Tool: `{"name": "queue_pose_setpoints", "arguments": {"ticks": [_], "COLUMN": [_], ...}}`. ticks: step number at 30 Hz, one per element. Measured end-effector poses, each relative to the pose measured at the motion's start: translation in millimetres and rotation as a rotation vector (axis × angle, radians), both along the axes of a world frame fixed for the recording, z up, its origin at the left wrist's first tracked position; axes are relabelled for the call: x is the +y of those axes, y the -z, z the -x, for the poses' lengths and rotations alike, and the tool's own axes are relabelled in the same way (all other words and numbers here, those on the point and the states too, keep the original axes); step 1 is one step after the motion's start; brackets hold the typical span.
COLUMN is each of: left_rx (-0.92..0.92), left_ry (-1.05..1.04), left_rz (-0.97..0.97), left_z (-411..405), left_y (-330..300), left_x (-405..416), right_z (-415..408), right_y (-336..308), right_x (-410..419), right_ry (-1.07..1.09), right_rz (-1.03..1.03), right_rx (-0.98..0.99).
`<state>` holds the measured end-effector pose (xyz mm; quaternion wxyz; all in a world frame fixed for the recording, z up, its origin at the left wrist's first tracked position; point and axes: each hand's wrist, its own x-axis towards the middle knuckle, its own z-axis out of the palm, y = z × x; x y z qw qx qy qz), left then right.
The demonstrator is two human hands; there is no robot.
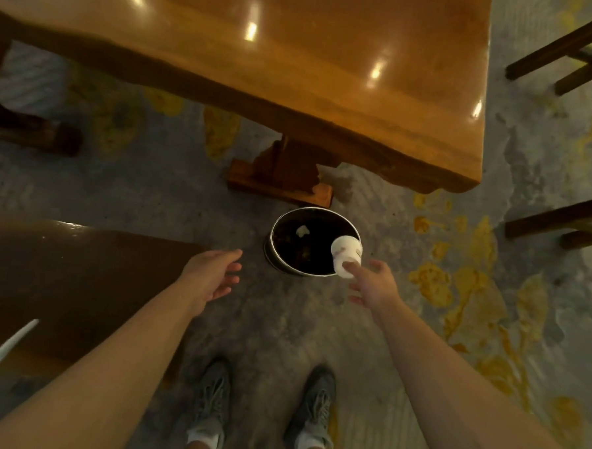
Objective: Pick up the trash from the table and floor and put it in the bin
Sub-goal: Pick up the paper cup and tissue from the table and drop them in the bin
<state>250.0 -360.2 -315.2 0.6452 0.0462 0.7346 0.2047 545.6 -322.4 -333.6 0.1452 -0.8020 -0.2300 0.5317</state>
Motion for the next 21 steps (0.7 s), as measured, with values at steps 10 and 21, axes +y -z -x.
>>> {"name": "queue_pose_setpoints", "arguments": {"ticks": [10, 21], "left_rx": [0.053, 0.102], "left_ry": [0.216, 0.45], "left_rz": [-0.132, -0.06], "left_z": [-47.0, -233.7], "left_y": [-54.3, -121.1], "left_x": [22.0, 101.9], "right_z": [-6.4, -149.0], "right_y": [-48.7, -115.9], "right_x": [14.6, 100.3], "right_ry": [-0.072, -0.49], "right_rz": [-0.031, -0.151], "right_rx": [-0.015, -0.067]}}
